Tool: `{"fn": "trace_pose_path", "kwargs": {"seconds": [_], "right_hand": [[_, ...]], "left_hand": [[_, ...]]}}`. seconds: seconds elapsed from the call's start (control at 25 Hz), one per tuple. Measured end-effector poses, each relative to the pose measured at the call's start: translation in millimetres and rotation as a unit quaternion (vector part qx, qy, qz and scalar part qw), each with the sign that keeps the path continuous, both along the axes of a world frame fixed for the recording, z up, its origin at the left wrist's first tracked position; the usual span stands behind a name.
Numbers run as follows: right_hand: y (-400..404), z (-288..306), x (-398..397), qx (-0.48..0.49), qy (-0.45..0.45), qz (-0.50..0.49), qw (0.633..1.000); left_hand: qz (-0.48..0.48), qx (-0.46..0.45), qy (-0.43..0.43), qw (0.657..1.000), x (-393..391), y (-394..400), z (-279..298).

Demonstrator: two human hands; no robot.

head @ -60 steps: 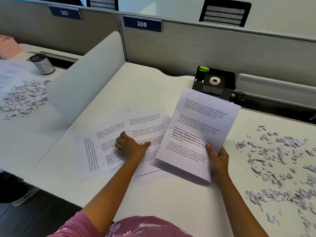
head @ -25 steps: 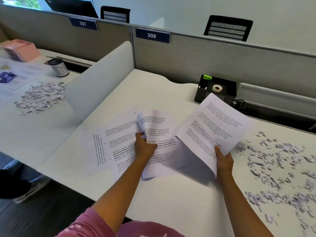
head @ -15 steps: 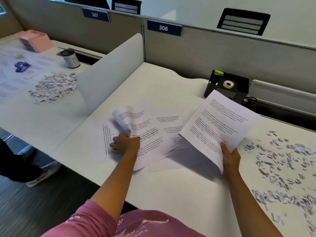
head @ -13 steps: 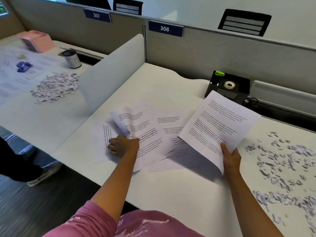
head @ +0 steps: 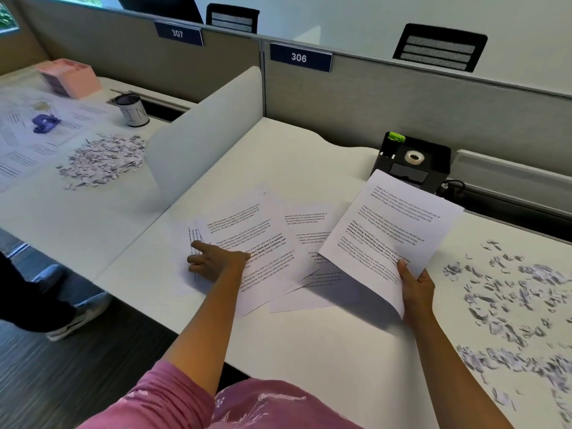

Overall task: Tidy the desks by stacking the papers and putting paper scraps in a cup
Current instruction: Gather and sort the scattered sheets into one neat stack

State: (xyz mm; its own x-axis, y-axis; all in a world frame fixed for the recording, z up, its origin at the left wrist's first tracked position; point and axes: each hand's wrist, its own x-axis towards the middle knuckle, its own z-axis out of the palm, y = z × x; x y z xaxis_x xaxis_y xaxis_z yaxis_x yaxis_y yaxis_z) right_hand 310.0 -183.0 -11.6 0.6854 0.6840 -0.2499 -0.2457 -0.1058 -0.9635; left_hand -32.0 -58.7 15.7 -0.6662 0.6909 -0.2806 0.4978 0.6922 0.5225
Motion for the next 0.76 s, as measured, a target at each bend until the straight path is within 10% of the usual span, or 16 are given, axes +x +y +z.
{"fn": "trace_pose_path", "kwargs": {"seconds": [0.76], "right_hand": [[-1.9, 0.9, -0.4, 0.007, -0.01, 0.014, 1.0]], "left_hand": [[0.032, -0.006, -0.168, 0.985, -1.6, -2.0, 27.5]]}}
